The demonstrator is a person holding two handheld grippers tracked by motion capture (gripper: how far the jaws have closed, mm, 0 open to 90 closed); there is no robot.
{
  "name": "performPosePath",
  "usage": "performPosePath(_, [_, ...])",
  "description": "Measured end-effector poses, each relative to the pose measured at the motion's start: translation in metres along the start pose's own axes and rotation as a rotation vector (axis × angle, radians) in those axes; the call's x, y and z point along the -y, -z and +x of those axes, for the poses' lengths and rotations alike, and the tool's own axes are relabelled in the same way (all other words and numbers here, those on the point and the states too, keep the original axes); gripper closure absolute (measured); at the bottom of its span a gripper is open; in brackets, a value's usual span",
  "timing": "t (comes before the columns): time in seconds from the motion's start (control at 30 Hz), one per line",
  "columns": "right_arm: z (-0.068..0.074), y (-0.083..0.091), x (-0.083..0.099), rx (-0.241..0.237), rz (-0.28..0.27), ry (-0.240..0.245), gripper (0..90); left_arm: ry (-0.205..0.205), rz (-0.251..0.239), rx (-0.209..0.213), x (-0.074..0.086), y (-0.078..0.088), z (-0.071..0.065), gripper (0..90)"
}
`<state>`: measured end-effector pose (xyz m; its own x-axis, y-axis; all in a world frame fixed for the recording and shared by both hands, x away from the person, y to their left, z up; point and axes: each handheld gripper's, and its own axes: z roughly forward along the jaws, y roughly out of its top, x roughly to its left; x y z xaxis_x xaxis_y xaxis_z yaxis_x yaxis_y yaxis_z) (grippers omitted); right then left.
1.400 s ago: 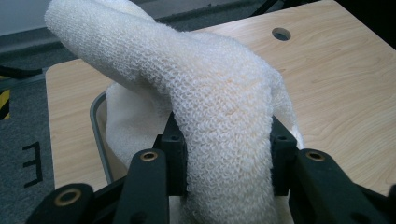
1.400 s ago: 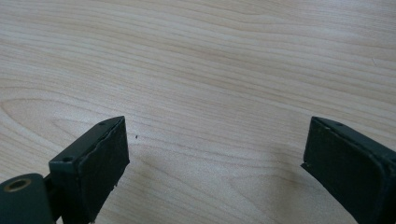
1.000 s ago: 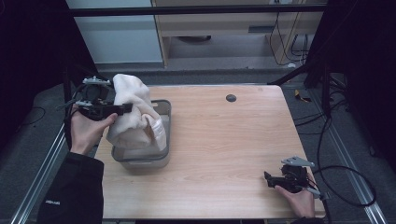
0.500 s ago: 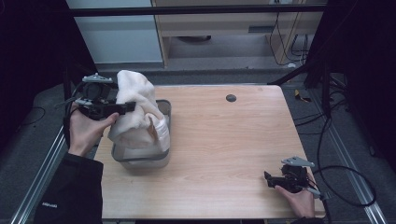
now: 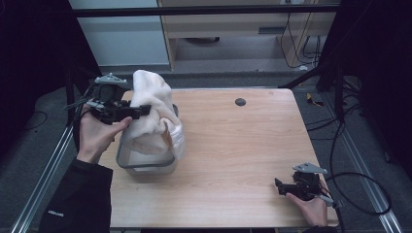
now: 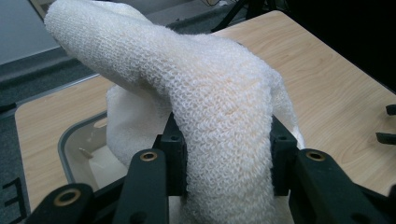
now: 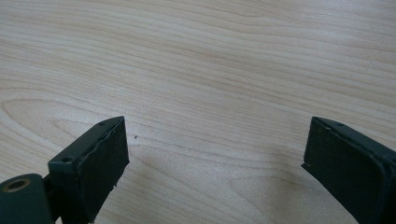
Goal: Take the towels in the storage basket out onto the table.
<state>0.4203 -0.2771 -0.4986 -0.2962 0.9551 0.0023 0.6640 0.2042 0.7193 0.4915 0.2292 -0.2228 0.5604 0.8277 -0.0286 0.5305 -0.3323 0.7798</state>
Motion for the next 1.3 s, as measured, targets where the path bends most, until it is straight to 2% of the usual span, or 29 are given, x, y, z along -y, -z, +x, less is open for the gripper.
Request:
performPosePath(0.2, [0.0, 0.0, 0.0, 0.001, 0.001, 0.002, 6.5, -0.023, -0.007, 0.022, -0.006, -0.001, -0.012, 60.2])
performPosePath(0.37, [0.0, 0.0, 0.0, 0.001, -0.001, 0.001, 6.5, -0.046, -0.011, 0.049, -0.013, -0.005, -0.025, 60.2])
performPosePath(0.63, [0.0, 0.001, 0.0, -0.001, -0.003, 0.0, 6.4, -0.068, -0.007, 0.071, -0.018, -0.013, -0.039, 60.2])
performPosePath(0.93, [0.0, 0.001, 0.0, 0.001, -0.008, -0.001, 6.1, -0.1, 0.01, 0.094, -0.025, -0.027, -0.058, 60.1])
performPosePath(1.3, [-0.001, 0.001, 0.0, 0.011, -0.02, 0.014, 6.0, -0.154, 0.054, 0.128, -0.031, -0.052, -0.082, 60.1])
